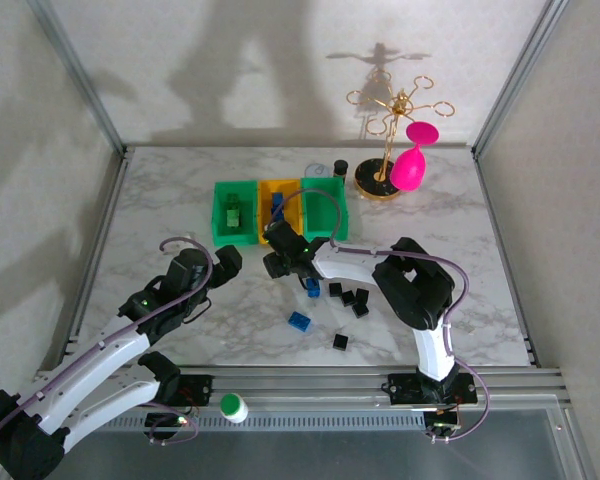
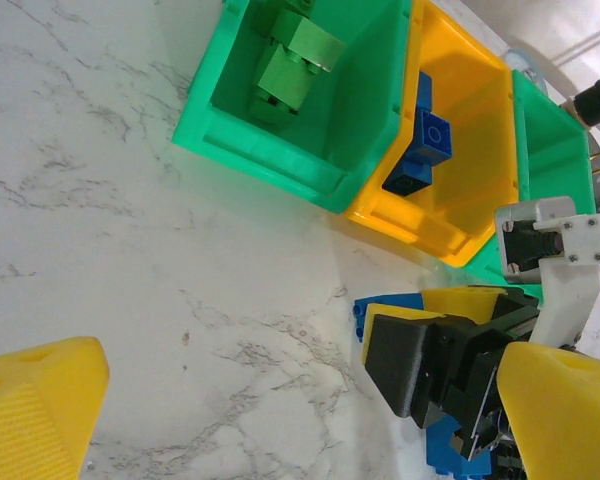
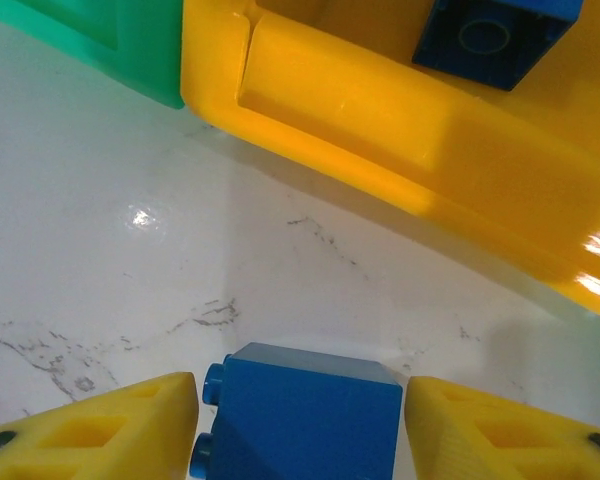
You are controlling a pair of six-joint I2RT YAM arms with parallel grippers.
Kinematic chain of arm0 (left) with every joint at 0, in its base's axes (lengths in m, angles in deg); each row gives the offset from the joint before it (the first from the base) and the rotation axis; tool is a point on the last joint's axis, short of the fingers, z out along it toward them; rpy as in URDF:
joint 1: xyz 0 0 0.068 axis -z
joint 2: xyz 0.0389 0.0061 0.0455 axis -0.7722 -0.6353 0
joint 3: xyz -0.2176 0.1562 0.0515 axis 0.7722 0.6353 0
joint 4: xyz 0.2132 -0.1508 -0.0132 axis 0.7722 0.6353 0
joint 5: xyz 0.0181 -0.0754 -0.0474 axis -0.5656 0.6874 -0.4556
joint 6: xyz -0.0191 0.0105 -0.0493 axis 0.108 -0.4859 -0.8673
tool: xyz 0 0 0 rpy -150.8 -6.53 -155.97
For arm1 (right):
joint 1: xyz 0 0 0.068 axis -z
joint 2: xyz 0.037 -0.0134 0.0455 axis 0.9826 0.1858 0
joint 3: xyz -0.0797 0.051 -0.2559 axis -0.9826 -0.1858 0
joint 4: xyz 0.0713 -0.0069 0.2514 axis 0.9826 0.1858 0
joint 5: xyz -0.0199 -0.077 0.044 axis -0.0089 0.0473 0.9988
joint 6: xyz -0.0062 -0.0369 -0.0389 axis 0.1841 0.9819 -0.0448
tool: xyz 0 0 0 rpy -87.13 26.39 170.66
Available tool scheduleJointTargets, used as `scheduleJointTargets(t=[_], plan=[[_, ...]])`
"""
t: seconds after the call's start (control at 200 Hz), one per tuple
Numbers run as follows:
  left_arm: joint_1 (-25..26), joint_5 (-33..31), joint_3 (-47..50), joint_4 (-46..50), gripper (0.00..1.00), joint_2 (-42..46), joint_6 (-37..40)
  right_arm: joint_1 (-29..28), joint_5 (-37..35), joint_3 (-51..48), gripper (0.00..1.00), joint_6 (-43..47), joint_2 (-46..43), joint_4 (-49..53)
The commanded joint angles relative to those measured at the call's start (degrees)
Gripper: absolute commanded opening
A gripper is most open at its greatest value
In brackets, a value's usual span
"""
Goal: Sort the legos into containers by color
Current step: Pick up the lego from the center of the table.
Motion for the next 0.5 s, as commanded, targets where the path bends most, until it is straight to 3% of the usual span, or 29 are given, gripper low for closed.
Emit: scheduleJointTargets(t=[0.0, 0.496], plan=[[0.4, -1.9, -0.8, 1.4, 1.00, 0.3, 0.0, -0.7, -0.1, 0.2, 0.54, -0.9, 1.2, -0.2], [0.4, -2.0, -2.5, 1.2, 1.00, -0.5, 0.7, -0.7, 1.2, 0.4, 0.46, -3.1, -6.2, 0.8]])
